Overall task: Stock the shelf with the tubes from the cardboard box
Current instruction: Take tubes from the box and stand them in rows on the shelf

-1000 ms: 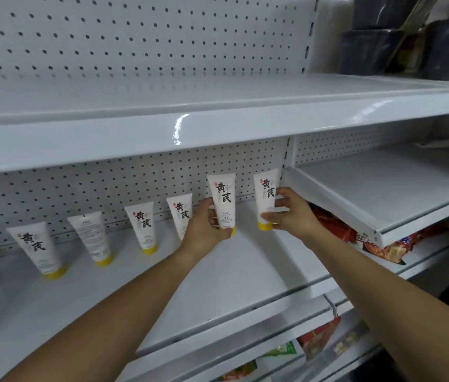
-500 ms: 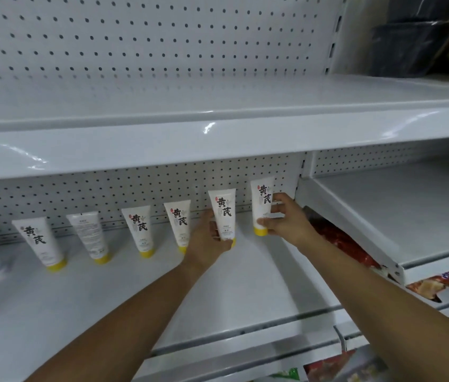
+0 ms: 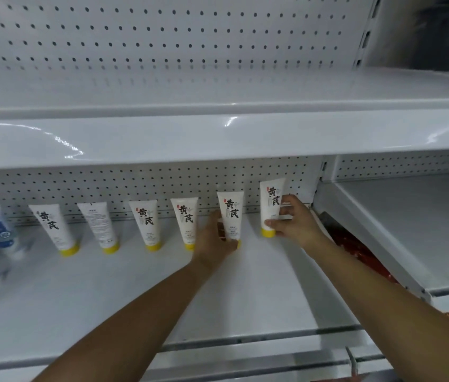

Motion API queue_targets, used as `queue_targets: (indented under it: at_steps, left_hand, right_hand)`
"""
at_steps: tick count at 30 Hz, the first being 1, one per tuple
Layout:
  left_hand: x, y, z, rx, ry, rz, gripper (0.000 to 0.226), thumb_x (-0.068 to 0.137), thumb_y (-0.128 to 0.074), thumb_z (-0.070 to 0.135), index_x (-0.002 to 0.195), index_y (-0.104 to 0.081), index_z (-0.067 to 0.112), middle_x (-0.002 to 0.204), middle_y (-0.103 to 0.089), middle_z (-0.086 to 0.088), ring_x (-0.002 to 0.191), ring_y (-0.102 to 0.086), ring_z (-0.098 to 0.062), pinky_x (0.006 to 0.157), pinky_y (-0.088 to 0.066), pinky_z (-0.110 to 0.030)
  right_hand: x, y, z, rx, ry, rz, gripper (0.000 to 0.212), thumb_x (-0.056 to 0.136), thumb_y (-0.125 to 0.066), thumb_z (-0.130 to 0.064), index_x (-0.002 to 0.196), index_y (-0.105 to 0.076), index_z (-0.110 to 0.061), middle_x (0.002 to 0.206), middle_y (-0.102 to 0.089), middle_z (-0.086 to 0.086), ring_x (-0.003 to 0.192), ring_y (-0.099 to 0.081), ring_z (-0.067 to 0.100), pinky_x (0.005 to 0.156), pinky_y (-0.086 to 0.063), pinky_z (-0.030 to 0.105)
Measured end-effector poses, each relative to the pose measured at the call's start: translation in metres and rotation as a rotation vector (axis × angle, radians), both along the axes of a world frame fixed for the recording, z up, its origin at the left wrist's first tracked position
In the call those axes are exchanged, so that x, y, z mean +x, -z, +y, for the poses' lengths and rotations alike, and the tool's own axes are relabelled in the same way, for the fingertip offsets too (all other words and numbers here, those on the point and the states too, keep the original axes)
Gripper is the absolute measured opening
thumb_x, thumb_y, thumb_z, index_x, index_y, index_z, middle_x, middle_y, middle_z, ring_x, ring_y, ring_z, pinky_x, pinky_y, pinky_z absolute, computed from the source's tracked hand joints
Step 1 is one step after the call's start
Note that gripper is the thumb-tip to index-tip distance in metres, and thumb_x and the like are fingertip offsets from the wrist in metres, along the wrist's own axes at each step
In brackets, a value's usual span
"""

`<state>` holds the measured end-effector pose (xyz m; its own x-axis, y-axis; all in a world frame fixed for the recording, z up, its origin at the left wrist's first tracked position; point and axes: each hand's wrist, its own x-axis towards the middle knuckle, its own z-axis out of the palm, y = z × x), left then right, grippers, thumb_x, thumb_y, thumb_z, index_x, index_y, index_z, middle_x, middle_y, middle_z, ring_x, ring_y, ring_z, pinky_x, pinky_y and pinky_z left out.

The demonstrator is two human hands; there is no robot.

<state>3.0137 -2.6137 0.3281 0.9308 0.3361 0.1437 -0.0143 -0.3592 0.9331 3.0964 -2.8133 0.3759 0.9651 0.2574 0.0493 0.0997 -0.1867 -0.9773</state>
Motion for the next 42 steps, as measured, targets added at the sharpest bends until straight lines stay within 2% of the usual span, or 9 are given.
queue_targets:
  at_steps: [6,10,14,22,29,32,36,42]
  left_hand:
    - [0.008,0.008,0.003,0.026,-0.019,0.044,0.075,0.070,-0.078,0.009,0.136,-0.046,0.026,0.098,-0.068,0.011,0.088,-0.069,-0.007,0.079,-0.061,-0.035]
    - [0.010,0.013,0.005,0.007,-0.016,0.050,0.078,0.068,-0.078,0.010,0.136,-0.045,0.028,0.098,-0.069,0.009,0.088,-0.070,-0.010,0.075,-0.062,-0.041]
    - [0.010,0.014,0.004,0.010,-0.023,0.041,0.077,0.068,-0.077,0.009,0.135,-0.045,0.029,0.099,-0.068,0.011,0.089,-0.069,-0.010,0.076,-0.062,-0.041]
    - [0.003,0.016,0.003,0.024,-0.013,0.033,0.060,0.068,-0.076,0.009,0.119,-0.053,0.031,0.096,-0.069,0.011,0.088,-0.068,-0.008,0.076,-0.061,-0.037]
    - [0.002,0.014,0.002,0.040,-0.023,0.047,0.047,0.070,-0.077,0.008,0.109,-0.057,0.024,0.094,-0.069,0.010,0.088,-0.068,-0.010,0.077,-0.060,-0.034]
    - [0.002,0.014,0.001,0.072,-0.038,0.050,0.040,0.070,-0.078,0.011,0.103,-0.059,0.020,0.093,-0.070,0.007,0.087,-0.068,-0.012,0.077,-0.059,-0.034]
    - [0.002,0.012,-0.001,0.088,-0.051,0.055,0.037,0.072,-0.077,0.011,0.102,-0.060,0.019,0.091,-0.069,0.008,0.086,-0.067,-0.011,0.073,-0.057,-0.029]
    - [0.001,0.015,-0.002,0.071,-0.057,0.054,0.035,0.071,-0.077,0.012,0.100,-0.061,0.022,0.091,-0.069,0.008,0.086,-0.067,-0.011,0.076,-0.060,-0.035]
  right_hand:
    - [0.005,-0.002,-0.005,-0.010,0.009,-0.007,0.054,0.070,-0.083,-0.001,0.107,-0.055,-0.027,0.108,-0.063,0.002,0.105,-0.063,0.028,0.073,-0.059,0.055]
    - [0.006,0.000,-0.008,-0.016,0.011,0.000,0.055,0.070,-0.084,-0.001,0.111,-0.055,-0.023,0.109,-0.064,0.005,0.105,-0.063,0.027,0.072,-0.060,0.054]
    - [0.004,0.008,-0.009,-0.020,0.022,0.020,0.052,0.070,-0.084,0.000,0.103,-0.055,-0.028,0.108,-0.064,0.008,0.103,-0.065,0.029,0.070,-0.060,0.054]
    - [0.001,0.007,-0.013,-0.001,0.042,0.006,0.055,0.069,-0.084,0.000,0.109,-0.055,-0.022,0.109,-0.064,0.008,0.103,-0.065,0.027,0.071,-0.060,0.054]
    - [-0.004,0.007,-0.018,-0.017,0.045,-0.001,0.056,0.070,-0.084,0.001,0.114,-0.054,-0.017,0.110,-0.063,0.008,0.102,-0.064,0.026,0.072,-0.060,0.054]
    - [-0.007,0.007,-0.019,-0.021,0.044,-0.010,0.055,0.070,-0.083,0.001,0.112,-0.054,-0.019,0.110,-0.063,0.007,0.101,-0.064,0.025,0.071,-0.060,0.052]
    - [-0.008,0.008,-0.021,-0.021,0.040,-0.012,0.055,0.071,-0.083,0.001,0.109,-0.053,-0.024,0.109,-0.063,0.007,0.100,-0.065,0.024,0.071,-0.061,0.049]
    - [-0.008,0.010,-0.023,-0.020,0.037,-0.007,0.056,0.071,-0.083,0.002,0.110,-0.052,-0.022,0.108,-0.064,0.008,0.099,-0.065,0.025,0.071,-0.060,0.050]
